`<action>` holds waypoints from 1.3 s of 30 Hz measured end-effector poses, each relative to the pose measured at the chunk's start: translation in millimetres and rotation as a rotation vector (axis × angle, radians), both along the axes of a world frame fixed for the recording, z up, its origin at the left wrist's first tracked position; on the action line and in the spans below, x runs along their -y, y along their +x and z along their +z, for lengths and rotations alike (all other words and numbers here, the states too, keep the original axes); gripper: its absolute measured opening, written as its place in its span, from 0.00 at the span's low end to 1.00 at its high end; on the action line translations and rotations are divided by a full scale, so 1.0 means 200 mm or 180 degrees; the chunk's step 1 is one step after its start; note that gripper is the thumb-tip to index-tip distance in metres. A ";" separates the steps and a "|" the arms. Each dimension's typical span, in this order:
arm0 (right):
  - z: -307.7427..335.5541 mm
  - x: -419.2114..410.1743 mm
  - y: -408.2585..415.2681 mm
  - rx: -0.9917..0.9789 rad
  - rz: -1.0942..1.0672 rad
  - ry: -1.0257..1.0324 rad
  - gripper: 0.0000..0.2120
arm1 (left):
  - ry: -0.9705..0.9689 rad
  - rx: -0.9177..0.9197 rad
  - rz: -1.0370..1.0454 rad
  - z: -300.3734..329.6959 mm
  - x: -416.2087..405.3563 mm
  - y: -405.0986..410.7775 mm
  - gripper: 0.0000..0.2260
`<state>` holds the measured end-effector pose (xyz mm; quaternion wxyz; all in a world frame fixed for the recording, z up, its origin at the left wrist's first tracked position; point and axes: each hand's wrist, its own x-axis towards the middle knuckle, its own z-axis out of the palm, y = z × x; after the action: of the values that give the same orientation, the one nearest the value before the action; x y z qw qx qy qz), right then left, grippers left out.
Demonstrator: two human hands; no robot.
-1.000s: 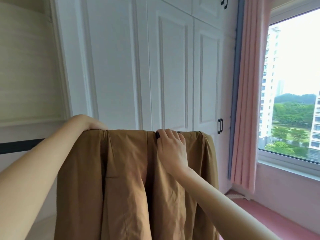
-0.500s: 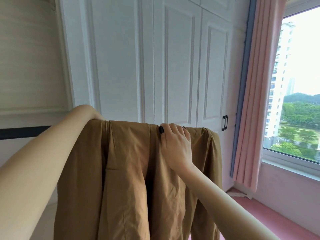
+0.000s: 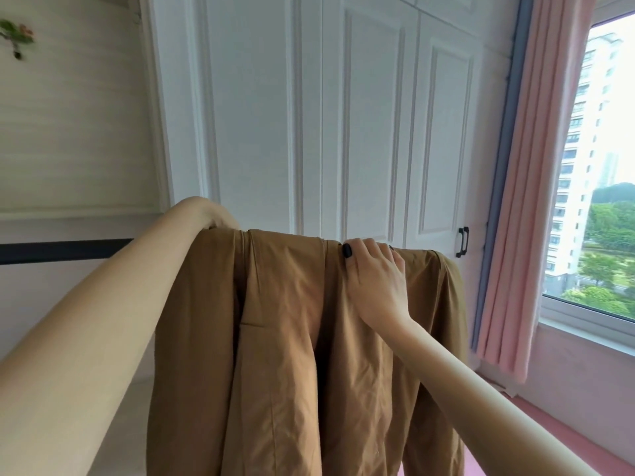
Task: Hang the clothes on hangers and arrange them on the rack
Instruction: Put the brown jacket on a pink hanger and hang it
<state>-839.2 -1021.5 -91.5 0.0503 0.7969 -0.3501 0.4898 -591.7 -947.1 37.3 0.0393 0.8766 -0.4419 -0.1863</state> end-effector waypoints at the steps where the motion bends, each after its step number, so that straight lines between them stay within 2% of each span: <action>1: 0.01 0.00 0.00 -0.0004 0.0021 0.0027 0.10 | -0.0292 0.0026 0.0002 0.01 -0.02 -0.02 0.17; 2: 0.01 0.00 -0.01 -0.0002 0.0046 0.0055 0.09 | -0.0736 -0.0053 0.0073 0.01 -0.02 -0.01 0.17; 6: 0.07 -0.01 -0.01 0.0083 0.0276 0.0309 0.11 | -0.2583 -0.1264 0.0645 0.02 -0.04 0.06 0.20; 8: 0.13 -0.01 -0.01 0.0105 0.0396 0.0585 0.12 | -0.3203 -0.1898 0.0756 0.02 -0.08 0.06 0.22; 11: 0.22 0.02 0.01 0.0305 0.0563 0.1035 0.11 | -0.3604 -0.2915 0.0704 0.02 -0.15 0.04 0.17; 14: 0.27 0.09 0.02 0.0408 0.0562 0.1249 0.13 | -0.3505 -0.3571 0.0330 0.03 -0.24 -0.01 0.10; 18: 0.30 0.16 0.03 0.0350 0.0328 0.1359 0.17 | -0.3328 -0.3676 -0.0255 0.03 -0.32 -0.09 0.14; 22: 0.31 0.18 0.06 -0.0537 0.0036 0.1472 0.22 | -0.2885 -0.3663 -0.0706 0.03 -0.32 -0.09 0.16; 25: 0.27 0.17 0.09 -0.0681 0.0054 0.1409 0.27 | -0.2832 -0.2983 -0.0304 0.03 -0.31 -0.07 0.10; 28: 0.24 0.17 0.12 -0.0416 0.0174 0.1087 0.27 | -0.2595 -0.2157 0.0251 0.03 -0.32 -0.11 0.12; 30: 0.22 0.17 0.13 -0.0283 0.0248 0.0968 0.24 | -0.2036 -0.1547 0.0476 0.04 -0.33 -0.14 0.14; 32: 0.21 0.17 0.13 -0.0222 0.0272 0.0868 0.23 | -0.1334 -0.1151 0.0561 0.05 -0.34 -0.15 0.20; 35: 0.20 0.19 0.11 -0.0169 0.0331 0.0789 0.22 | -0.0978 -0.1101 0.0521 0.06 -0.33 -0.16 0.22; 39: 0.18 0.21 0.09 -0.0138 0.0360 0.0763 0.21 | -0.1255 -0.1286 0.0234 0.05 -0.28 -0.16 0.18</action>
<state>-821.7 -1063.4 -55.1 -0.0654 0.8260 -0.3594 0.4292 -622.7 -890.3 46.5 0.3029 0.8126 -0.4208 -0.2661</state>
